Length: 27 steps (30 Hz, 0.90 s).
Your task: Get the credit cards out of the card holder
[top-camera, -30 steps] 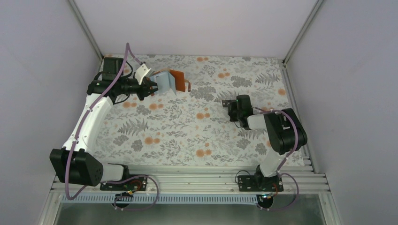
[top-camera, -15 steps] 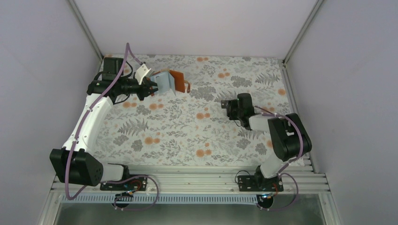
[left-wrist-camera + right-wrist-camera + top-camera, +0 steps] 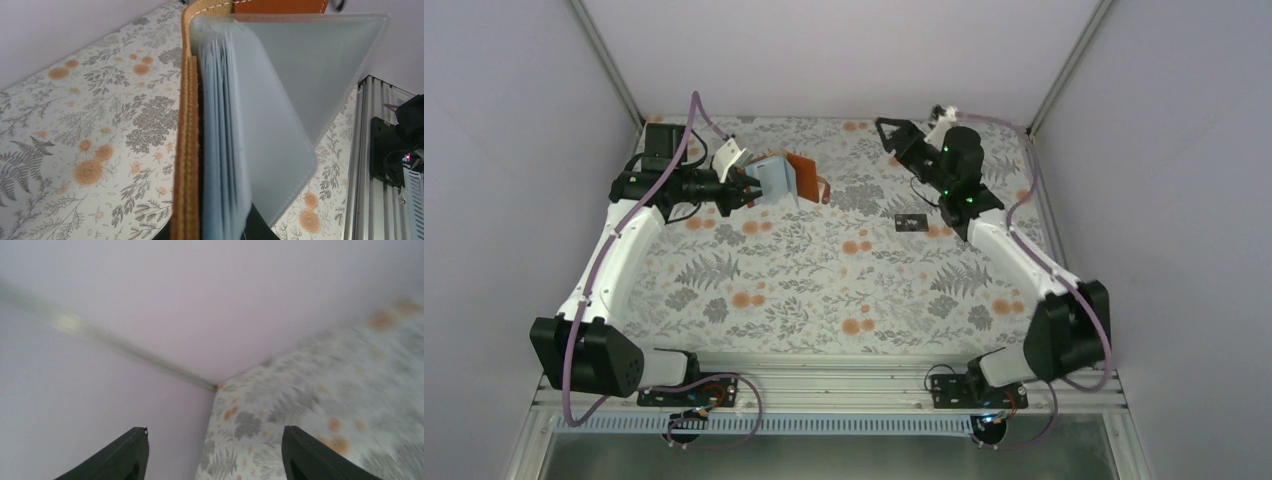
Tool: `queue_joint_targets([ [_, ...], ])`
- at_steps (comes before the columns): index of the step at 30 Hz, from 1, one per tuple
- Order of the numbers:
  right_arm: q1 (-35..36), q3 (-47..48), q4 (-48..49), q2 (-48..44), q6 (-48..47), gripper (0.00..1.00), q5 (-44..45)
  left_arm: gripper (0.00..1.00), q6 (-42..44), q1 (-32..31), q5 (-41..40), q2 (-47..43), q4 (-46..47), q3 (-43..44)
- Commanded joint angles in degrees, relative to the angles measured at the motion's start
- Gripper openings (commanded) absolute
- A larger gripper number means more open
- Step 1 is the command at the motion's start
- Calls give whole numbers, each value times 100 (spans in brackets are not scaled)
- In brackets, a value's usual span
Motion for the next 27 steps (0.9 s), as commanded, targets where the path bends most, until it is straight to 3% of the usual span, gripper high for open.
queue_joint_targets([
  [1,1010,517,-538,-855,-3575,71,-710,2,10,27,201,-99,89,-51],
  [6,2340,1001,-1259,-827,-5087,99,-388,2,-241,27,-51,-69,239,-89],
  [10,3442,1744,-1951,-302,-5566,95,1198,2,-292,27,-76,-108,292,-115],
  [13,3931,1968,-1894,-105,-5727,95,1893,2,-339,27,-111,-104,320,-110],
  [18,3979,2128,-2142,171,-5333,98,2927,2,-295,27,-33,-138,272,-107],
  [27,3735,2632,-2199,681,-4203,99,3341,2,-117,27,419,-156,158,-154],
])
